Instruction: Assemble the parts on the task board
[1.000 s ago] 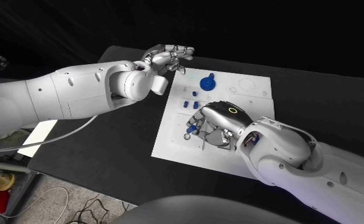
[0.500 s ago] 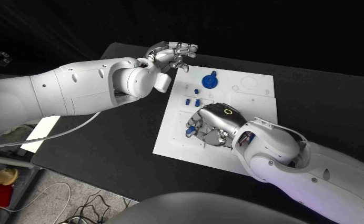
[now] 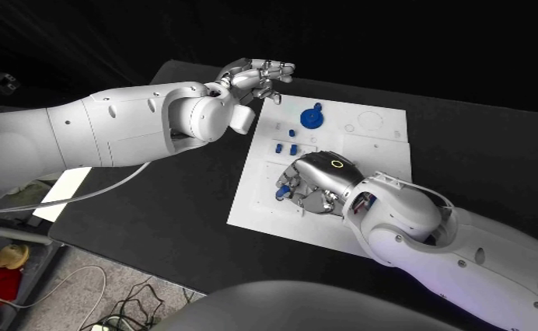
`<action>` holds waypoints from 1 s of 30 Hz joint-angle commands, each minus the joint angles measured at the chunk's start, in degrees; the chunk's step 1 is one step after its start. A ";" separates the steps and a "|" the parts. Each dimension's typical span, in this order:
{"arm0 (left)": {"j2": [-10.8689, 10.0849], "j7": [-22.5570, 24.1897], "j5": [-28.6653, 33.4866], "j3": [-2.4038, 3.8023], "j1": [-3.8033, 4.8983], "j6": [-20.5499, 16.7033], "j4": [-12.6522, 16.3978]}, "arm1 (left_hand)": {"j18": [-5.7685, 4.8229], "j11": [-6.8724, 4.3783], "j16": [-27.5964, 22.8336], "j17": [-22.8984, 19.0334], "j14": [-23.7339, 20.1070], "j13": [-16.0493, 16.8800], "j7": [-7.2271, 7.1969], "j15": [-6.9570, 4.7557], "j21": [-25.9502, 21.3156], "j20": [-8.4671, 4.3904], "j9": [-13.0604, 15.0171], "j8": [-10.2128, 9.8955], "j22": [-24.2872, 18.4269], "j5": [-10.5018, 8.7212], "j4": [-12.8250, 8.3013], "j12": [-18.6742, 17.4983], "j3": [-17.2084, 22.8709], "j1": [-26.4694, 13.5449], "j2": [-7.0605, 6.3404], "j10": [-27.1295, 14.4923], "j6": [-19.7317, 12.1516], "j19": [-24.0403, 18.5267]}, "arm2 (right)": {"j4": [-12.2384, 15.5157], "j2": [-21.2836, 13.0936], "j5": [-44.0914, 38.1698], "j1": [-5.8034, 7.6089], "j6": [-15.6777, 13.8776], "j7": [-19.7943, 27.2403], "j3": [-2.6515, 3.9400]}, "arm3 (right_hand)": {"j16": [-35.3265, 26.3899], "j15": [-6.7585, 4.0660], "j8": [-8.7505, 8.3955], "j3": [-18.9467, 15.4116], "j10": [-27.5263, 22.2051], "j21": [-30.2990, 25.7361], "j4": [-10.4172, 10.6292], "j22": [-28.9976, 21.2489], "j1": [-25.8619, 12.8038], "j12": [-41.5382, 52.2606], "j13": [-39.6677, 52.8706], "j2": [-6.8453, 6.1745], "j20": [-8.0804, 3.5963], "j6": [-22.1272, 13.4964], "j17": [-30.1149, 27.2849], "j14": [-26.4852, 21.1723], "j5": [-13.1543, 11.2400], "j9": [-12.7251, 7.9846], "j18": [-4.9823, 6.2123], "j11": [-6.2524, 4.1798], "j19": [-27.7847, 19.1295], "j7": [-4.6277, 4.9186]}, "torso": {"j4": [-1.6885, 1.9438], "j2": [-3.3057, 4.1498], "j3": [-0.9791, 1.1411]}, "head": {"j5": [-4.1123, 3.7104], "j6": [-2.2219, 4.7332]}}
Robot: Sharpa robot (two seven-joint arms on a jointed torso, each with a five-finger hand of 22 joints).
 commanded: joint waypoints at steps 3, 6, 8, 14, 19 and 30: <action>0.00 0.25 -0.26 0.03 0.05 1.18 0.11 | 0.70 0.10 0.02 -0.05 -0.25 0.06 0.00 -0.01 -0.13 0.39 0.01 0.26 -0.03 0.10 -0.15 0.22 -0.22 -0.01 0.03 -0.30 -0.58 -0.05 | 0.09 -0.01 -0.71 -0.09 1.70 0.25 -0.12 | 0.09 -0.18 0.36 0.35 0.25 -0.01 -0.12 0.03 -0.16 -0.26 -0.07 0.64 0.00 0.67 0.02 2.44 0.29 1.17 0.12 -0.03 0.35 0.54 | 0.01 0.02 0.04 | 0.05 -0.05; -0.01 0.24 -0.26 0.03 0.05 1.18 0.09 | 0.70 0.10 0.02 -0.05 -0.25 0.06 0.00 -0.01 -0.13 0.39 0.01 0.26 -0.03 0.10 -0.15 0.22 -0.22 -0.01 0.03 -0.30 -0.58 -0.05 | 0.18 -0.05 -0.71 -0.09 1.84 0.21 -0.13 | 0.11 -0.18 0.36 0.36 0.26 -0.01 -0.12 0.04 -0.16 -0.27 -0.07 0.65 0.00 0.66 0.05 2.44 0.29 1.17 0.11 -0.03 0.35 0.54 | 0.01 0.02 0.06 | 0.13 -0.10; -0.01 0.25 -0.26 0.03 0.05 1.18 0.09 | 0.70 0.10 0.02 -0.05 -0.25 0.06 0.00 -0.01 -0.13 0.39 0.01 0.26 -0.03 0.10 -0.15 0.22 -0.22 -0.01 0.03 -0.30 -0.58 -0.05 | 0.22 -0.08 -0.71 -0.09 1.90 0.20 -0.14 | 0.11 -0.18 0.36 0.36 0.26 -0.01 -0.12 0.04 -0.16 -0.27 -0.07 0.65 0.00 0.66 0.05 2.44 0.29 1.17 0.11 -0.03 0.35 0.54 | 0.01 0.00 0.04 | 0.12 -0.07; -0.02 0.26 -0.26 0.03 0.05 1.18 0.07 | 0.70 0.10 0.02 -0.05 -0.25 0.06 0.00 -0.01 -0.13 0.39 0.01 0.26 -0.03 0.10 -0.15 0.22 -0.22 -0.01 0.03 -0.30 -0.58 -0.05 | 0.43 -0.16 -0.73 -0.10 2.01 0.15 -0.15 | 0.12 -0.17 0.36 0.39 0.28 0.02 -0.14 0.08 -0.16 -0.30 -0.07 0.67 0.00 0.68 0.06 2.44 0.30 1.19 0.11 -0.03 0.35 0.54 | 0.05 0.05 0.06 | 0.17 -0.13; 0.00 0.30 -0.26 0.03 0.05 1.17 0.07 | 0.70 0.10 0.02 -0.05 -0.25 0.06 0.00 -0.01 -0.13 0.39 0.01 0.26 -0.03 0.10 -0.15 0.22 -0.22 -0.01 0.03 -0.30 -0.58 -0.05 | 0.29 -0.05 -0.79 -0.11 2.49 -0.28 -0.16 | 0.07 -0.17 0.35 0.41 0.28 -0.05 -0.15 -0.04 -0.16 -0.32 -0.07 0.68 0.00 0.68 -0.01 2.43 0.31 1.19 0.13 -0.03 0.32 0.54 | 0.00 0.00 0.02 | 0.18 -0.06; 0.04 0.25 -0.26 0.03 0.06 1.15 0.12 | 0.68 0.11 0.06 -0.02 -0.25 0.06 0.00 0.01 -0.05 0.42 0.01 0.34 0.07 0.11 -0.16 0.34 -0.28 -0.08 0.01 -0.41 -0.67 -0.04 | -0.63 1.15 -1.78 -0.06 3.62 -2.56 -0.40 | 0.12 0.56 -1.32 -0.22 -1.16 -0.18 0.50 -0.10 -2.58 -2.12 -0.21 -1.06 0.54 -2.00 -0.02 2.36 0.48 0.73 0.08 0.92 0.05 1.65 | 0.06 -0.01 -0.04 | -0.02 -0.08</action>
